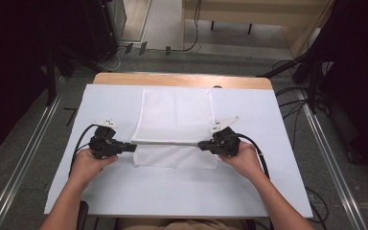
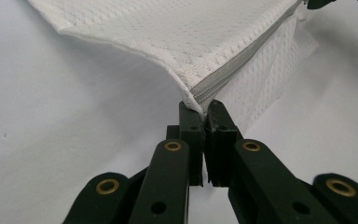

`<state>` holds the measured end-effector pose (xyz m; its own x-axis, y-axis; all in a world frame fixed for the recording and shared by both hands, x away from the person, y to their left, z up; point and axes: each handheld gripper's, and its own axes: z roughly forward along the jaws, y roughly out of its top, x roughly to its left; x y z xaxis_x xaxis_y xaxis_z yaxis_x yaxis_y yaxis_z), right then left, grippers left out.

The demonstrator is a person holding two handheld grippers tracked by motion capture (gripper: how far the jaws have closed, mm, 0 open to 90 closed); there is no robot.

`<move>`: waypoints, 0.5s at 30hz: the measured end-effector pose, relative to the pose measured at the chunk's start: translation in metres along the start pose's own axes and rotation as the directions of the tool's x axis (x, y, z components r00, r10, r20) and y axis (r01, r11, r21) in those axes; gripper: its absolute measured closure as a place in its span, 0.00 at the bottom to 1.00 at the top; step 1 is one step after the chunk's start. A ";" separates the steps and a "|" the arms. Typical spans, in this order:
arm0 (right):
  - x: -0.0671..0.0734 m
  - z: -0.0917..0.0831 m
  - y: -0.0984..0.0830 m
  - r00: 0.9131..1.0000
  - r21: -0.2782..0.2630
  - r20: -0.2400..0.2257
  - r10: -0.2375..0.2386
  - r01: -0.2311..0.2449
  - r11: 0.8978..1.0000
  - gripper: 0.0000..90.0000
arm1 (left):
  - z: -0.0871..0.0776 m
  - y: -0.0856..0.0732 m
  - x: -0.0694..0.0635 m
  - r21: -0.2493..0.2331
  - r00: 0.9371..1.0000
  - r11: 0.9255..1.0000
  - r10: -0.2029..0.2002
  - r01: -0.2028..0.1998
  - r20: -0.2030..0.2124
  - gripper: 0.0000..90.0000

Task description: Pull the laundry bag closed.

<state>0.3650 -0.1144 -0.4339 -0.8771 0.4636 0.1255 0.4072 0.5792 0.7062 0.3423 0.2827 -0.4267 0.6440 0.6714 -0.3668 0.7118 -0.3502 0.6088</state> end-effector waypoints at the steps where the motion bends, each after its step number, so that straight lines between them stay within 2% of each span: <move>1: -0.001 -0.001 -0.001 1.000 -0.002 0.002 0.002 -0.002 1.000 0.97 | 0.000 0.000 0.000 0.002 1.000 1.000 0.000 0.000 -0.002 0.97; 12: -0.009 -0.013 -0.011 1.000 -0.003 0.018 0.024 -0.024 1.000 0.97 | 0.002 0.000 -0.001 0.015 1.000 1.000 0.014 -0.014 0.002 0.97; 15: -0.008 -0.014 -0.013 1.000 0.004 0.020 0.017 -0.017 1.000 0.97 | 0.004 0.000 -0.001 0.023 1.000 1.000 0.017 -0.017 0.003 0.97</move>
<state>0.3634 -0.1354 -0.4345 -0.8646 0.4870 0.1235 0.4234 0.5738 0.7011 0.3429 0.2793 -0.4286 0.6567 0.6632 -0.3590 0.7073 -0.3765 0.5984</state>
